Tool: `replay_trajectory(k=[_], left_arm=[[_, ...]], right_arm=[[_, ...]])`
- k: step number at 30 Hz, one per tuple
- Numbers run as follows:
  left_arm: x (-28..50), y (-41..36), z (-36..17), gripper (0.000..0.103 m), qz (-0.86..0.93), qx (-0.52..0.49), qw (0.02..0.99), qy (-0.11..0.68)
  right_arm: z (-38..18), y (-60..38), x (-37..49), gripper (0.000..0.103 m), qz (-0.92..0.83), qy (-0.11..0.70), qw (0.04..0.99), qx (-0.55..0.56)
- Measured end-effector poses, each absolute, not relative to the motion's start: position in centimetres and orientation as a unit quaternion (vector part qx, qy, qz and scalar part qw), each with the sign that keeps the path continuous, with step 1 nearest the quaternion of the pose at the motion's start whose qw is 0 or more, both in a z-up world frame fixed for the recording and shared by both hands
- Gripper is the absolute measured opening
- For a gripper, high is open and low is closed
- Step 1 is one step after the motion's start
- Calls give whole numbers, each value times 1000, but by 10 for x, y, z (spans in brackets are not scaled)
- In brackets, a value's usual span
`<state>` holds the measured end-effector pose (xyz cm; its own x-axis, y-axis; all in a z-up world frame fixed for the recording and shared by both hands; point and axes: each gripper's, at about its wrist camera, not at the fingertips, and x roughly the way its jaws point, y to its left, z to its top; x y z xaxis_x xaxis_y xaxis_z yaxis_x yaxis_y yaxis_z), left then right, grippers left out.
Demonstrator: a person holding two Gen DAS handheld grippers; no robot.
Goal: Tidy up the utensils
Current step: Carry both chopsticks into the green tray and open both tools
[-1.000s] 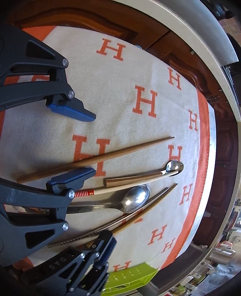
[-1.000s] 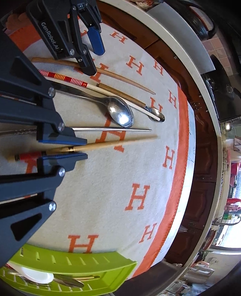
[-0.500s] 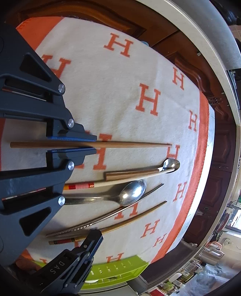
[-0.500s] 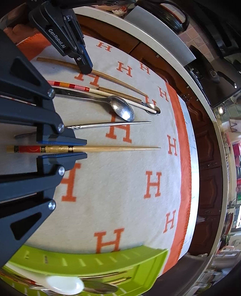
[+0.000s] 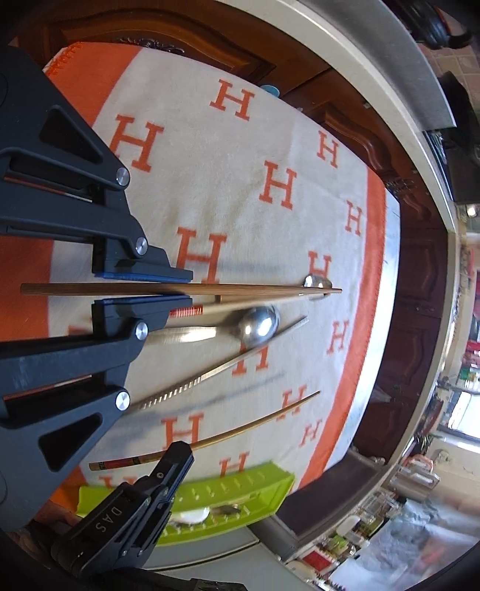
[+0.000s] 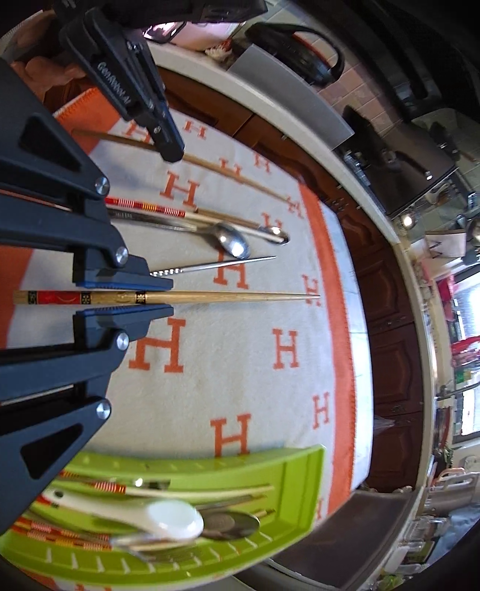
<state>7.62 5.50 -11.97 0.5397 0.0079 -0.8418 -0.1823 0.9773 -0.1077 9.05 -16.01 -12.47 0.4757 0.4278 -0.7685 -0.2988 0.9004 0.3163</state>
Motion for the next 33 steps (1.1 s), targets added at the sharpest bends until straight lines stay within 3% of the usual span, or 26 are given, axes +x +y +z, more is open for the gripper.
replay_trajectory(k=[13, 22, 33], left_arm=[[61, -24, -63, 4, -36, -69, 886, 456], [72, -108, -42, 4, -110, -56, 877, 464], [102, -175, -59, 4, -153, -71, 852, 496]], right_arm=[[-64, -227, 53, 6, 185, 397, 892, 109], [-70, -288, 46, 7, 123, 396, 898, 149], [-86, -342, 47, 7, 64, 407, 893, 182]])
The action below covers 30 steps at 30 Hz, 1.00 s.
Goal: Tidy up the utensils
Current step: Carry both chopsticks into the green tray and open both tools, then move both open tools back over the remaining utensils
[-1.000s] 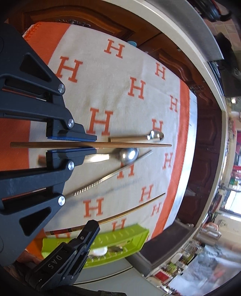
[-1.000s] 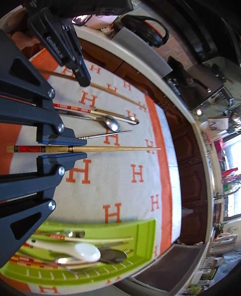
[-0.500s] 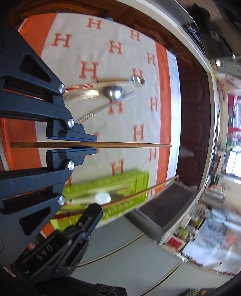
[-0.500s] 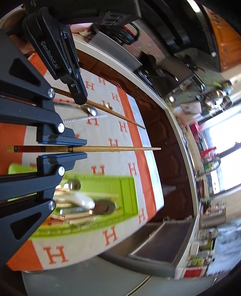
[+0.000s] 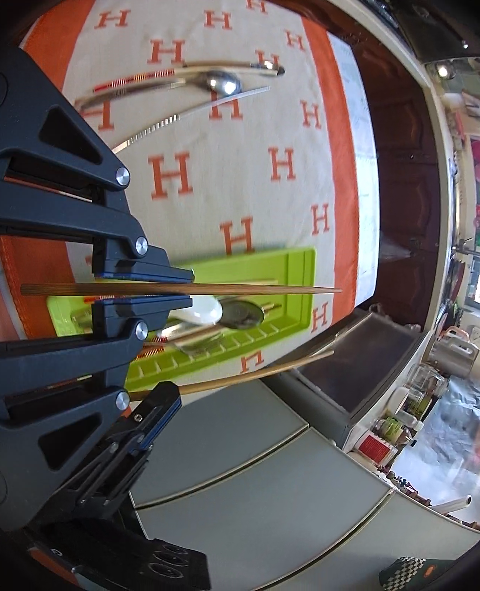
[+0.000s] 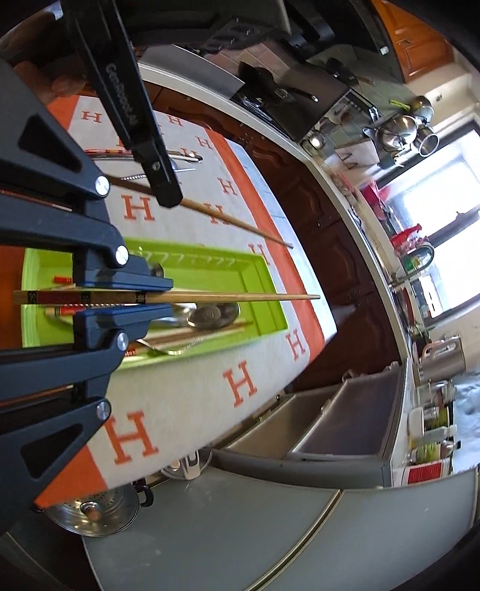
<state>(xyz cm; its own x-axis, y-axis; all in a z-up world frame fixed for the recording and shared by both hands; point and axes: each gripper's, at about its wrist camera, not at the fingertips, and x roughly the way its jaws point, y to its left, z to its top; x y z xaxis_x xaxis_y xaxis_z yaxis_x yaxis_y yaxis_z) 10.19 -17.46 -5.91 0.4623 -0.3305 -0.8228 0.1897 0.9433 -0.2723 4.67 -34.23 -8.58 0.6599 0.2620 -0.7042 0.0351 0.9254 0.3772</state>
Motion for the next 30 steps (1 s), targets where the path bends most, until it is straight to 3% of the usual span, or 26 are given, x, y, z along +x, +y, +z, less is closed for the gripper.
replay_trajectory(k=[11, 17, 22, 26, 30], left_arm=[[132, -192, -116, 4, -153, -111, 813, 550], [132, -183, -119, 5, -130, -88, 822, 547], [123, -166, -109, 14, -121, -79, 832, 536], [112, -152, -102, 28, -108, -67, 840, 527], [101, -138, -99, 28, -92, -51, 851, 515]], right_arm=[[-96, -358, 54, 7, 54, 417, 888, 189], [-100, -355, 58, 7, 60, 424, 884, 188], [-109, -348, 62, 7, 64, 440, 878, 179], [-118, -340, 64, 7, 68, 462, 868, 169], [-122, -330, 61, 8, 71, 469, 866, 158]])
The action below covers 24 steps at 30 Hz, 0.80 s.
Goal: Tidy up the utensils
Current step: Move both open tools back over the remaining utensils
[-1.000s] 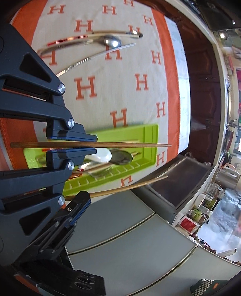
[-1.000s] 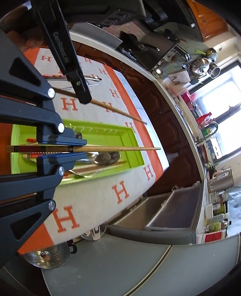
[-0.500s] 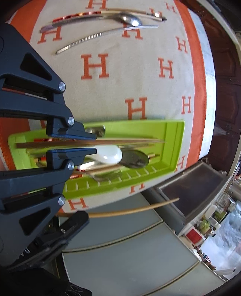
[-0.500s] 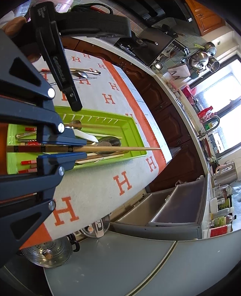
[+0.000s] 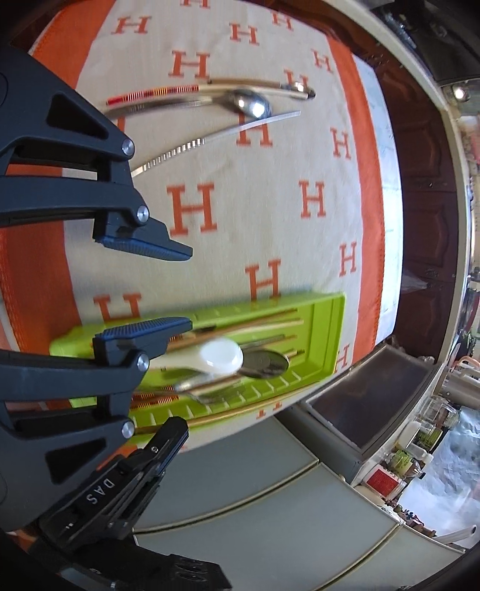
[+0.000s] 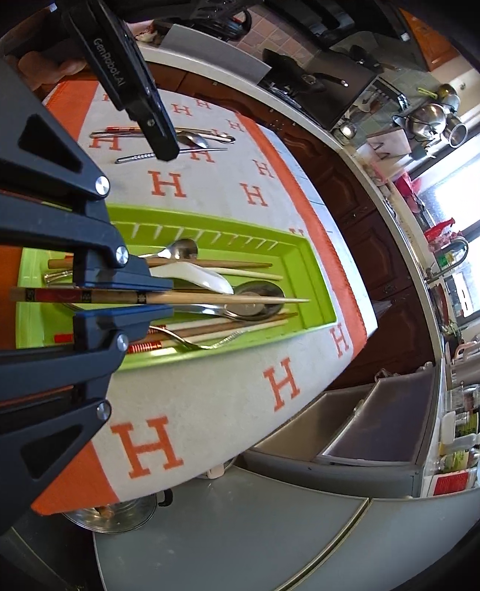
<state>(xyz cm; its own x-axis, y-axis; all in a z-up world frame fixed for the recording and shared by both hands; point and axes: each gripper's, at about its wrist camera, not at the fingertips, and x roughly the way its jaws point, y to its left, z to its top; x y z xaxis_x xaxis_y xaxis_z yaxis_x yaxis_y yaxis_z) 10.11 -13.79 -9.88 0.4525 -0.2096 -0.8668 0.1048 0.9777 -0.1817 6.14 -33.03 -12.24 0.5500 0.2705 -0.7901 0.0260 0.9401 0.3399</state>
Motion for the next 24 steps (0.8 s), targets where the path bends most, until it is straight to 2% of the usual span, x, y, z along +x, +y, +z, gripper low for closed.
replay_trajectory(k=[4, 24], left_arm=[[92, -122, -99, 28, -74, -41, 856, 509], [44, -33, -101, 29, -16, -60, 866, 497]], right_arm=[[-120, -319, 57, 12, 74, 469, 869, 142], [-106, -241, 32, 12, 121, 469, 870, 93]])
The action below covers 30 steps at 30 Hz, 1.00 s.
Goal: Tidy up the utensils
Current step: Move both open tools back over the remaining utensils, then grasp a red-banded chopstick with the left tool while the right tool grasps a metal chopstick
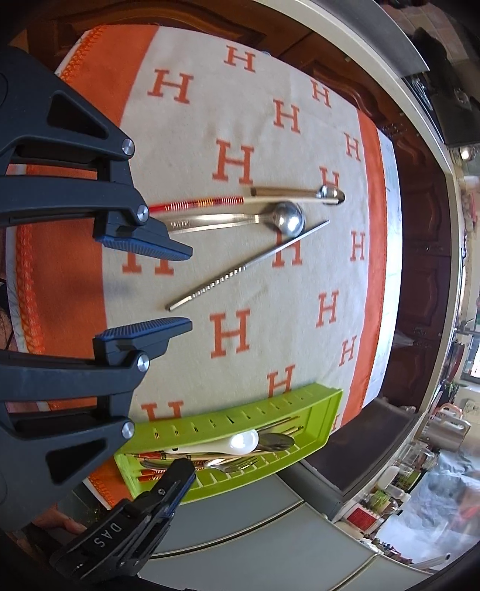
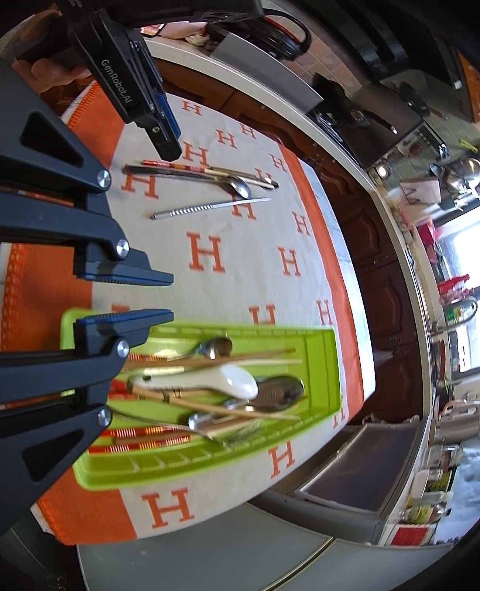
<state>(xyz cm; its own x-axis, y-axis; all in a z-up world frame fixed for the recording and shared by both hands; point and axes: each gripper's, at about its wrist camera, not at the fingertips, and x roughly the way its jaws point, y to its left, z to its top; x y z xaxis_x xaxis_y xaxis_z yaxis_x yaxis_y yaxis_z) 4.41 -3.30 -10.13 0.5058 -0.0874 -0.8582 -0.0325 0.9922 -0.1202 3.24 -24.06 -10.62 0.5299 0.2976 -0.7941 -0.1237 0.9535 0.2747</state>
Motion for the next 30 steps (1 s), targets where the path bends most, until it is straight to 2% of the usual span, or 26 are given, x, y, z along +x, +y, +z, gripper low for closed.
replay_trajectory(k=[18, 30], left_arm=[[27, 29, -110, 29, 10, -108, 862, 496], [46, 71, -141, 29, 45, -149, 838, 523]], right_arm=[[-116, -175, 34, 12, 159, 494, 854, 51], [-134, -139, 59, 12, 193, 507, 840, 25]])
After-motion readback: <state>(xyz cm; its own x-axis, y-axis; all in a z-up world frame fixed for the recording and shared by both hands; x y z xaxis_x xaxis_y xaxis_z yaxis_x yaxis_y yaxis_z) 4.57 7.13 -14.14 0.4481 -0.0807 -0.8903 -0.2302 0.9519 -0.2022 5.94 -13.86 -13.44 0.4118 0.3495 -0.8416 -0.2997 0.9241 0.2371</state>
